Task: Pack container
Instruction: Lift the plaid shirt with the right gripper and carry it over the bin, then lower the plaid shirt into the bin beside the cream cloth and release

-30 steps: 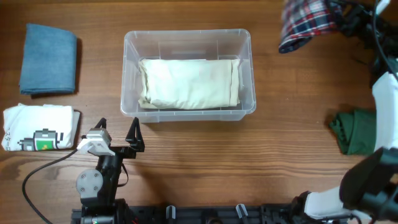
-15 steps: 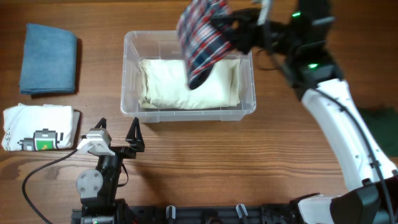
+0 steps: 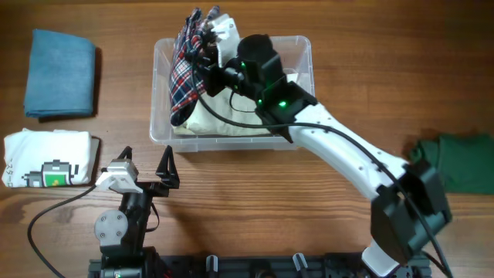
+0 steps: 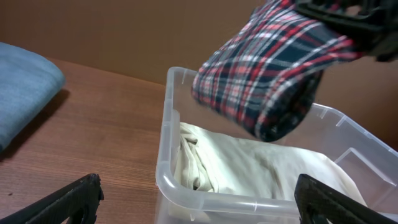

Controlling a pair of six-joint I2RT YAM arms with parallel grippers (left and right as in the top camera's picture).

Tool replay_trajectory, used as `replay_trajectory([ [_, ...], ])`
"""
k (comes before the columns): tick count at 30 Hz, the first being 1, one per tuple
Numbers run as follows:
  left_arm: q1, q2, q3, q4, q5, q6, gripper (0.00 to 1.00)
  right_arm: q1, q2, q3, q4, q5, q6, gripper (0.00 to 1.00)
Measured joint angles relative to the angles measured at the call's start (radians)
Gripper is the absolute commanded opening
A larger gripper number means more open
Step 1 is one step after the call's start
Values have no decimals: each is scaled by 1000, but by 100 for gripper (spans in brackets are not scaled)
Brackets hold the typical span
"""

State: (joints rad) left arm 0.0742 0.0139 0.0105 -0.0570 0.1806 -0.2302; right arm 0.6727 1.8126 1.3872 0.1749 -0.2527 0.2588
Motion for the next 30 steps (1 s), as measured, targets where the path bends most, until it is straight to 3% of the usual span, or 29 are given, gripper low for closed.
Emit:
replay_trajectory([
  [21, 0, 0, 0, 0, 0, 0, 100, 42, 148, -1, 217, -32, -3, 4],
  [30, 0, 0, 0, 0, 0, 0, 100, 43, 149, -1, 63, -106, -90, 4],
])
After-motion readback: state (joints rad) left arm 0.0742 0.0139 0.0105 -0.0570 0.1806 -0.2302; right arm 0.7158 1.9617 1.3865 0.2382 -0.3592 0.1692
